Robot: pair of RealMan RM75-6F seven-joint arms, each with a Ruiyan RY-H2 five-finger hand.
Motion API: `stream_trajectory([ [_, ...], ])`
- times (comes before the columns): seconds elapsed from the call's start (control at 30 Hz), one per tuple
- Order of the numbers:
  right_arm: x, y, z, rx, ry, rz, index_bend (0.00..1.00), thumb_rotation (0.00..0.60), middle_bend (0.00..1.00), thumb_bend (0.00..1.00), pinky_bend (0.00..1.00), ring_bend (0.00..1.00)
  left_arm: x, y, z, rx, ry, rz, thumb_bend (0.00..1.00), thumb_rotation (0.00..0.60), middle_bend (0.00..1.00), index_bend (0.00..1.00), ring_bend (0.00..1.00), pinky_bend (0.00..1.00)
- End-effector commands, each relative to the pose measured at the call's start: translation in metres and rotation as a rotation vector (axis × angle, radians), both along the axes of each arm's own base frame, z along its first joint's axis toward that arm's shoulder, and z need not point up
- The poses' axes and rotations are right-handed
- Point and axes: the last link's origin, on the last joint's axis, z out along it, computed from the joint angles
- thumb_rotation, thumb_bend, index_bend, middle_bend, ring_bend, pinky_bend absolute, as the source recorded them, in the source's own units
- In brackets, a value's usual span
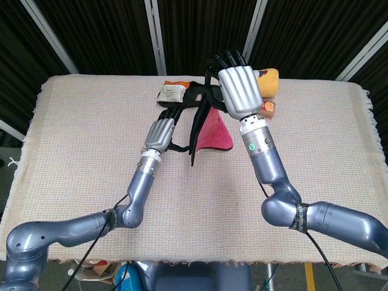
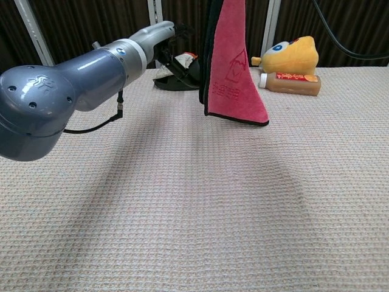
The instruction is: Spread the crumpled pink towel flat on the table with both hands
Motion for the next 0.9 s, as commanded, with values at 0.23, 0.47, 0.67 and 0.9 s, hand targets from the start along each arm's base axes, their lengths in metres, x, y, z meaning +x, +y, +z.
stream_trajectory([
  [0.23,0.0,0.0,0.006,-0.008,-0.008,-0.007,0.67,0.6,0.29,0.6,0.15,0.16,0.011,-0.013,-0.006,-0.009,-0.017,-0.027,0.0,0.6,0.04,0.0,0.0,0.01],
  [0.47,-0.001,0.001,0.008,-0.014,-0.012,-0.016,0.67,0.6,0.29,0.6,0.15,0.16,0.006,-0.023,-0.007,-0.021,-0.018,-0.021,0.0,0.6,0.04,0.0,0.0,0.01],
  [0.67,0.001,0.003,0.006,-0.014,-0.013,-0.018,0.67,0.6,0.29,0.6,0.15,0.16,0.007,-0.033,-0.006,-0.026,-0.009,-0.04,0.0,0.6,0.04,0.0,0.0,0.01],
  [0.9,0.004,0.006,0.005,-0.014,-0.005,-0.014,0.67,0.6,0.29,0.6,0.15,0.16,0.006,-0.034,-0.006,-0.026,-0.002,-0.035,0.0,0.6,0.04,0.0,0.0,0.01],
])
